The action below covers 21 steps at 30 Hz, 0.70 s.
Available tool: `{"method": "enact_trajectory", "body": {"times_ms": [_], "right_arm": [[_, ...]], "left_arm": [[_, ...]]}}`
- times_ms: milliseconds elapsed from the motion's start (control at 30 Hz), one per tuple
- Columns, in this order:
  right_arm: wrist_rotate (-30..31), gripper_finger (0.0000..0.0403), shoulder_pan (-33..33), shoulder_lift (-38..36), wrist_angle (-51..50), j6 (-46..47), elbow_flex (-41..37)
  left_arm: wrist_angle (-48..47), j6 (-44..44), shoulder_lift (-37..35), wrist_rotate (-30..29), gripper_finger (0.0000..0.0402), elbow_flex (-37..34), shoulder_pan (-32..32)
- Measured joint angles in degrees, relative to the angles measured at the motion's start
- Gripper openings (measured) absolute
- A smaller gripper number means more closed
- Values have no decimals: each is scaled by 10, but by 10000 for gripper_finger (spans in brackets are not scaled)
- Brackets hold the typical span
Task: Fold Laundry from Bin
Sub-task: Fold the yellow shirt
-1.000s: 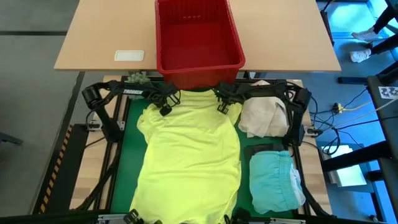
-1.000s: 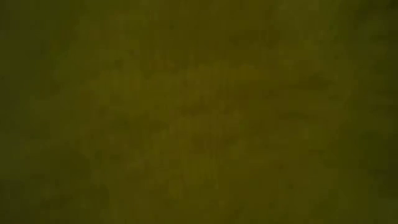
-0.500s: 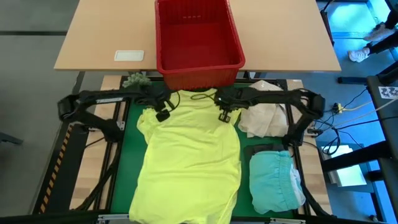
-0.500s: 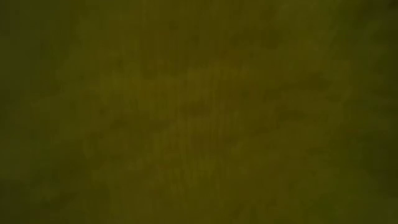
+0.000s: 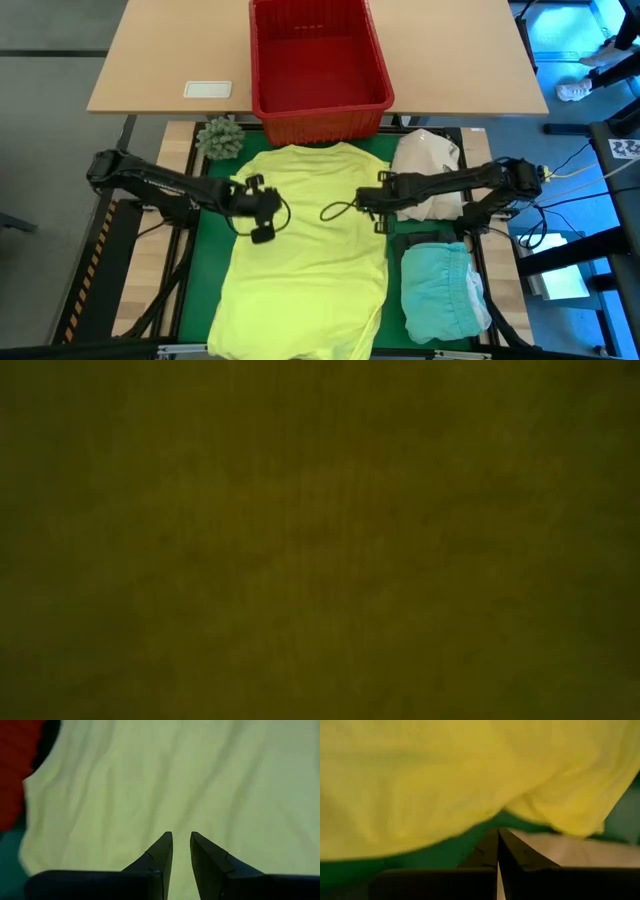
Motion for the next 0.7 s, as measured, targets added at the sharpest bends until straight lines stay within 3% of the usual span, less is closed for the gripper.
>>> {"method": "enact_trajectory", "body": {"times_ms": [200, 467, 700], "right_arm": [[36, 60, -41, 0, 14, -2, -77], [11, 169, -134, 0, 169, -77, -128], [-31, 192, -172, 0, 170, -74, -130]], "left_arm": [[44, -11, 28, -45, 64, 0, -55], [60, -10, 37, -67, 64, 0, -42], [66, -9, 37, -68, 64, 0, -32]]}}
